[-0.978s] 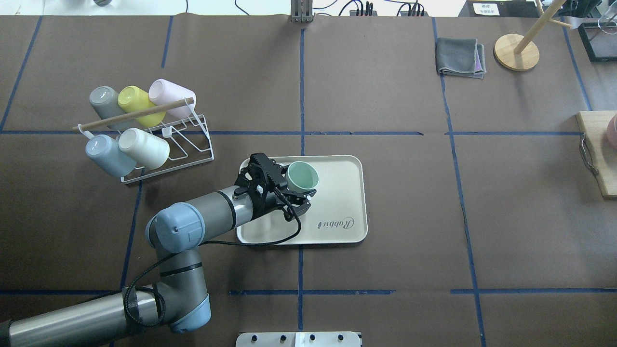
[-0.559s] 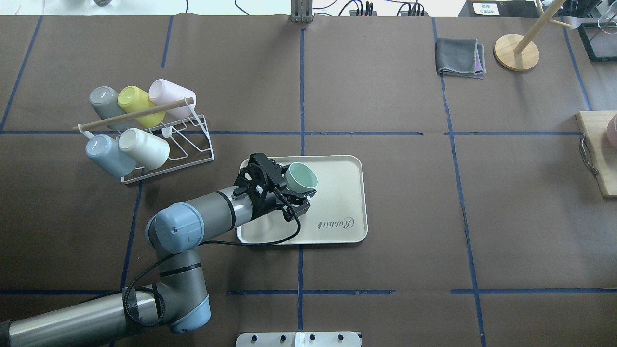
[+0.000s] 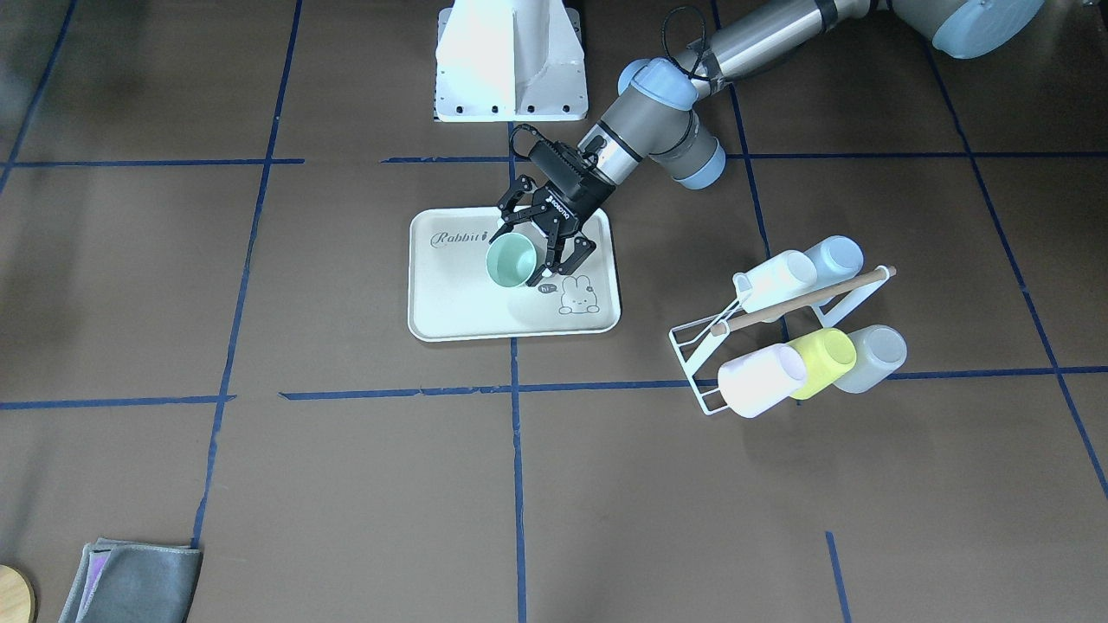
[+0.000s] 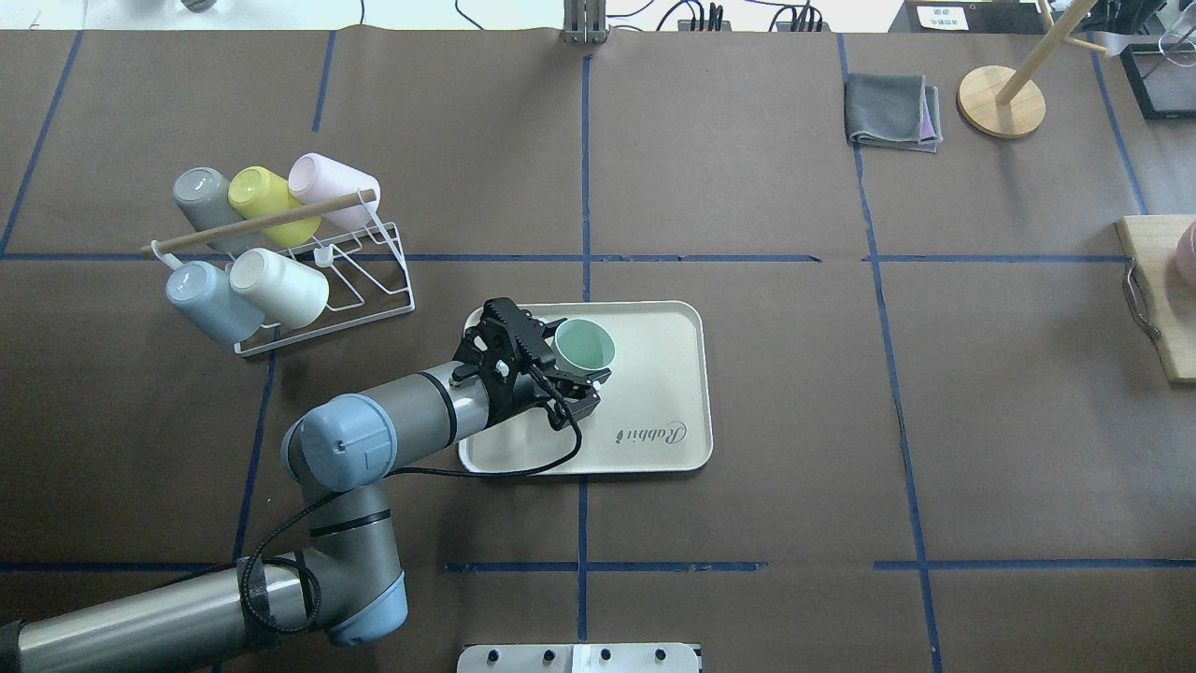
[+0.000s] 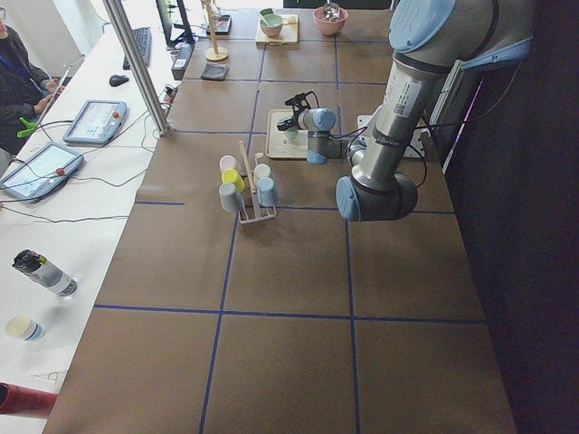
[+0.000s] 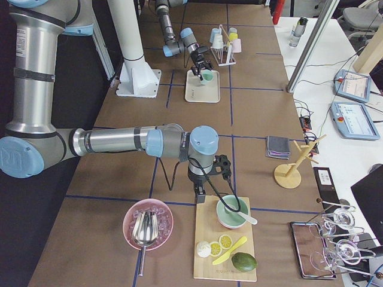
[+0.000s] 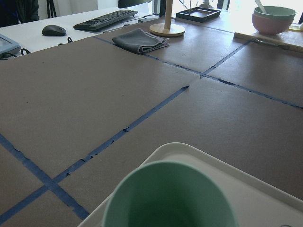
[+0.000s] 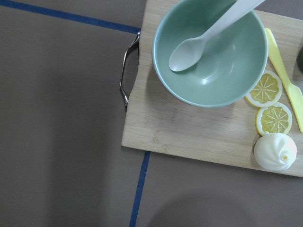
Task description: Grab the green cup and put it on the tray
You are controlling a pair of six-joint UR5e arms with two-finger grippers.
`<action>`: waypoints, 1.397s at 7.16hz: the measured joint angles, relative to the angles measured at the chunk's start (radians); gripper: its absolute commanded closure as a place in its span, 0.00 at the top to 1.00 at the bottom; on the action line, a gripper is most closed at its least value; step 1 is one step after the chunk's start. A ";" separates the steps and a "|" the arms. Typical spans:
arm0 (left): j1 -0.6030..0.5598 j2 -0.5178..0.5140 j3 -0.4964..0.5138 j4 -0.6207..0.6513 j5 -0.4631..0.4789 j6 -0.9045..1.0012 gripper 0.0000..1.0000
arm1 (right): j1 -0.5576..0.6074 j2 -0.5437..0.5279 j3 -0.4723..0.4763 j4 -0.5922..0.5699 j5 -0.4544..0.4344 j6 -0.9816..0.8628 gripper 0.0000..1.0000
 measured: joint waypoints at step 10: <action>-0.084 0.093 -0.182 0.033 -0.116 -0.002 1.00 | -0.001 0.006 0.004 0.001 0.000 0.000 1.00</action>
